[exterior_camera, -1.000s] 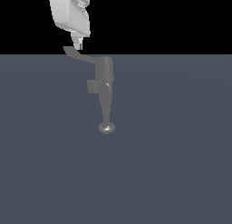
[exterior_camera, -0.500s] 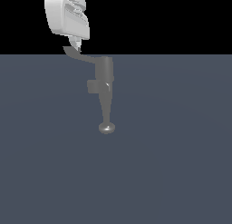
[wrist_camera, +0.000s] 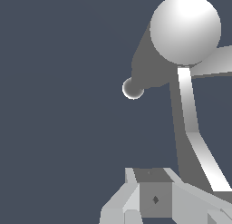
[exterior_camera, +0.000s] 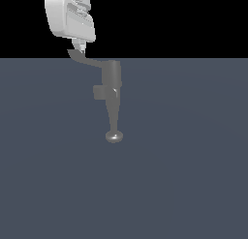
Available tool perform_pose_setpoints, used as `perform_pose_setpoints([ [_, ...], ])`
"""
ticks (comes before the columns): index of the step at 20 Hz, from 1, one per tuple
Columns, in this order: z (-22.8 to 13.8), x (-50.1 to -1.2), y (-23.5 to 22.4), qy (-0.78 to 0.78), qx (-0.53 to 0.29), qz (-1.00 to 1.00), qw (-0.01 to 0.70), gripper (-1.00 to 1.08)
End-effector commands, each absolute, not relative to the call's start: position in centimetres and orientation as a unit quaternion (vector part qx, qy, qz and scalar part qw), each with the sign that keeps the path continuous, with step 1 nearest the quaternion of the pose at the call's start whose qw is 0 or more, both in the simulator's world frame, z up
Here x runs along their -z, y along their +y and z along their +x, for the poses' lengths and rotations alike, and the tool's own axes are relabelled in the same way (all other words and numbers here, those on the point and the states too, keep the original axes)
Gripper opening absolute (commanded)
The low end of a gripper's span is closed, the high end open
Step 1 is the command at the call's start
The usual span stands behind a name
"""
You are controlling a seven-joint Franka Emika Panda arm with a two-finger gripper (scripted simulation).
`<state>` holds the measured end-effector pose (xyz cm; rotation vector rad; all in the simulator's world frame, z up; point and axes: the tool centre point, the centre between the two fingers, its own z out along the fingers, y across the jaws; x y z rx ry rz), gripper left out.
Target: Turn on the faucet by rotating a designated handle.
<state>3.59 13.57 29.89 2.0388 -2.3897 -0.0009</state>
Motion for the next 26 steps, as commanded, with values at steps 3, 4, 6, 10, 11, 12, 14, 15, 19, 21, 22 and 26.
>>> perform_pose_setpoints([
  [3, 2.5, -29.9, 13.7, -0.761, 0.0, 0.649, 0.0, -1.0],
  [4, 2.3, -29.9, 13.7, -0.761, 0.0, 0.649, 0.0, -1.0],
  [6, 1.8, -29.9, 13.8, -0.761, 0.0, 0.649, 0.0, -1.0],
  [10, 0.8, -29.9, 13.9, -0.761, 0.0, 0.649, 0.0, -1.0],
  [11, 0.6, -29.9, 14.0, -0.761, 0.0, 0.649, 0.0, -1.0],
  [12, 0.3, -29.9, 14.0, -0.761, 0.0, 0.649, 0.0, -1.0],
  [14, -0.1, -29.9, 14.1, -0.761, 0.0, 0.649, 0.0, -1.0],
  [15, -0.4, -29.9, 14.1, -0.761, 0.0, 0.649, 0.0, -1.0],
  [19, -1.4, -29.9, 14.2, -0.761, 0.0, 0.649, 0.0, -1.0],
  [21, -1.9, -29.9, 14.3, -0.761, 0.0, 0.649, 0.0, -1.0],
  [22, -2.1, -29.9, 14.3, -0.761, 0.0, 0.649, 0.0, -1.0],
  [26, -3.1, -29.9, 14.4, -0.761, 0.0, 0.649, 0.0, -1.0],
])
